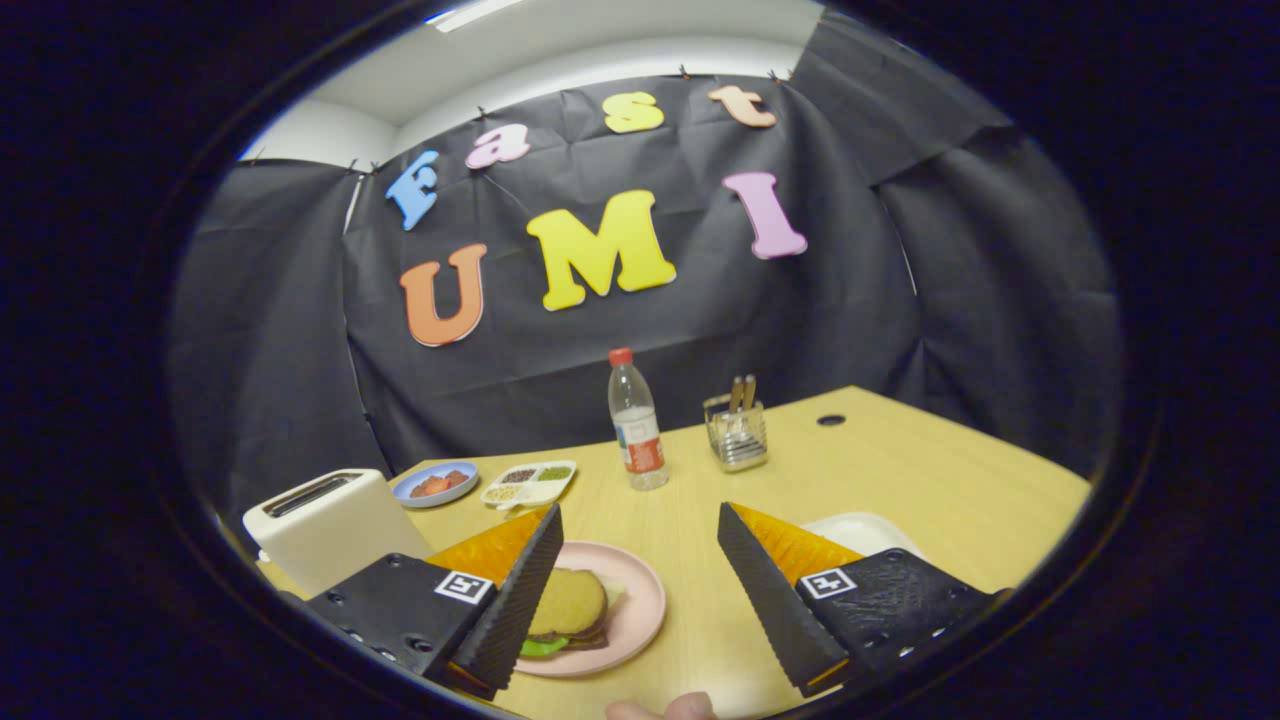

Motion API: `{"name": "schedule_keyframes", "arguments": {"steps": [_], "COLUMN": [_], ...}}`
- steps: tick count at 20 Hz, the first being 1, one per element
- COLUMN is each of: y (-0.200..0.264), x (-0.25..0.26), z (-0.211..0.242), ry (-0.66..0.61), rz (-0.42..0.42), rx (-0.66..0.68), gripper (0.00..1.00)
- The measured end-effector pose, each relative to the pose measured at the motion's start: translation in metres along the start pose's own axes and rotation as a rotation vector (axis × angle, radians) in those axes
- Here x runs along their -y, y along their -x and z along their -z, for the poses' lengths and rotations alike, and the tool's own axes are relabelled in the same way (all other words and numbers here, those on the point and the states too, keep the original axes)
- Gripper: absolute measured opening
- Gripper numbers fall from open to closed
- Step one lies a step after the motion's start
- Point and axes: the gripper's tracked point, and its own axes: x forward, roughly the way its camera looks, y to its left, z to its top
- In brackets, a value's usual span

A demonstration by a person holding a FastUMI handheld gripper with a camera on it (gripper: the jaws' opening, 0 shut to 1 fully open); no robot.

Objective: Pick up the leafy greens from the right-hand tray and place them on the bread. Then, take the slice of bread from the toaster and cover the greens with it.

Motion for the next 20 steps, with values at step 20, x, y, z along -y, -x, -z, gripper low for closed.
{"name": "schedule_keyframes", "arguments": {"steps": [20], "y": [0.163], "x": [0.071], "z": [-0.124], "ry": [0.171], "rz": [0.03], "rx": [0.252], "gripper": [0.95]}}
